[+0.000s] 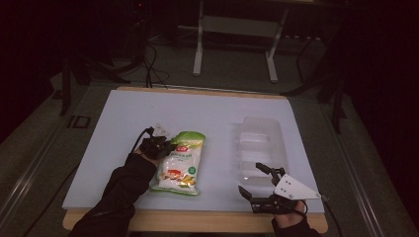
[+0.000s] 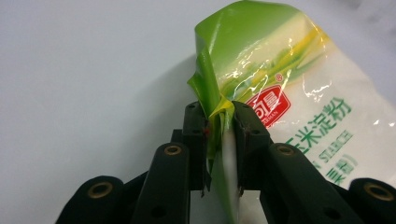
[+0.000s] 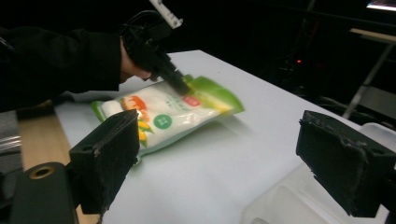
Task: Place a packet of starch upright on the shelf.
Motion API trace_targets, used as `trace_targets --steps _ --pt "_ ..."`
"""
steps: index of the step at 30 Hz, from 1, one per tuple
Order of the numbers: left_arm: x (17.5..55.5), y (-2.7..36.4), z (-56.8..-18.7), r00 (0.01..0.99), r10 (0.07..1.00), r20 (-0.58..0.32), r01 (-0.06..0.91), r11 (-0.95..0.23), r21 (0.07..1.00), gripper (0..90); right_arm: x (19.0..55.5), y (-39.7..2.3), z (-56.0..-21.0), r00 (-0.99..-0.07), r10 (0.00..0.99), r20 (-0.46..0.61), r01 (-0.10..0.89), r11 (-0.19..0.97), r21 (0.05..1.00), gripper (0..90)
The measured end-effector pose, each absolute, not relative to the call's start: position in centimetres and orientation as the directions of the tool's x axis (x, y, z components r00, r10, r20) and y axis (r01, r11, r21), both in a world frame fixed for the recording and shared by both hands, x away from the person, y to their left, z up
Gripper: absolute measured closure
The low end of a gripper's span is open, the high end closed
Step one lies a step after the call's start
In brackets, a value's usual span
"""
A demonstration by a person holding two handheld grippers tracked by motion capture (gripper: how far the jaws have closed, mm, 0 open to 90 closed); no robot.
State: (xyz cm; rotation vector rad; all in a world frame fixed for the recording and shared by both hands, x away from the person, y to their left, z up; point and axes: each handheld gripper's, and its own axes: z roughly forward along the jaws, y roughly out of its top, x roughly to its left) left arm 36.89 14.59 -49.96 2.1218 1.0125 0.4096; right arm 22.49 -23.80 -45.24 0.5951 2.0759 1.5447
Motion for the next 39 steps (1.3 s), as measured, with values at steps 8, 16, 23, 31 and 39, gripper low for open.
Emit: trace_targets --steps 8,16,23,31,39 --pt "35.5 14.8 -47.8 0.655 0.755 -0.023 0.487 -0.399 0.777 79.1 22.4 -23.8 -45.1 -0.787 0.606 -0.116 0.058 0.260 0.964 13.1" --pt "33.9 14.4 -45.9 0.671 0.741 -0.003 0.446 -0.400 0.800 79.3 22.3 -23.9 -44.7 -0.768 0.626 -0.136 0.040 0.258 0.965 13.0" --pt "32.3 14.6 -44.6 0.687 0.727 0.001 0.412 -0.391 0.823 80.0 22.3 -24.4 -44.1 -0.768 0.637 -0.075 0.068 0.197 0.978 12.7" --pt "31.2 14.4 -43.6 0.705 0.709 0.006 0.382 -0.387 0.839 80.0 22.4 -25.0 -43.5 -0.764 0.644 -0.040 0.091 0.168 0.982 12.6" --pt "29.6 13.8 -42.3 0.740 0.671 0.042 0.324 -0.410 0.853 79.9 22.3 -25.2 -42.6 -0.790 0.613 -0.011 0.073 0.112 0.991 10.2"
